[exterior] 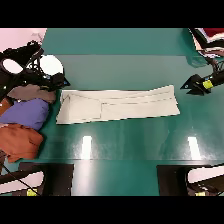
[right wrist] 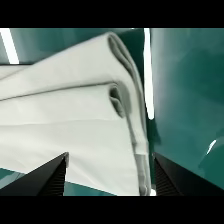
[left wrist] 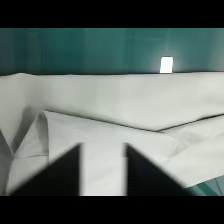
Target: Fold the shirts.
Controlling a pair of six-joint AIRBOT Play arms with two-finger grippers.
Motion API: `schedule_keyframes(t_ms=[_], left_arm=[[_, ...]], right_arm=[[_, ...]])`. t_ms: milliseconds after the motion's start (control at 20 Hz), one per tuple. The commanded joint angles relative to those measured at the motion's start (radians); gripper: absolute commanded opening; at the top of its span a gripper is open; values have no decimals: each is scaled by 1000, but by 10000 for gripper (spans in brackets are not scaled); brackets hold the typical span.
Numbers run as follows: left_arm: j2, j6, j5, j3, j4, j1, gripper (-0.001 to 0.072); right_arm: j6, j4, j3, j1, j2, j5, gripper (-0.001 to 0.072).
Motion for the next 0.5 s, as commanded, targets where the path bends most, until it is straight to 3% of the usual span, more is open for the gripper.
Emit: schedule_keyframes(t_ms=[0, 150, 350, 400, 450], left_arm=[[-4, 3, -43, 17, -8, 0, 34], [-4, 2, -62, 17, -38, 0, 36], [-5, 2, -48, 17, -57, -55, 27], [-7, 2, -30, 17, -57, -90, 27], [-13, 2, -6, 17, -56, -128, 27]], right_arm=[[-32, 14, -52, -50, -18, 15, 601], [-65, 21, -143, -41, -61, -6, 591], [-107, 158, -202, 14, -129, -42, 587], [-109, 173, -202, 31, -140, -57, 539], [-111, 167, -202, 53, -142, -73, 432]])
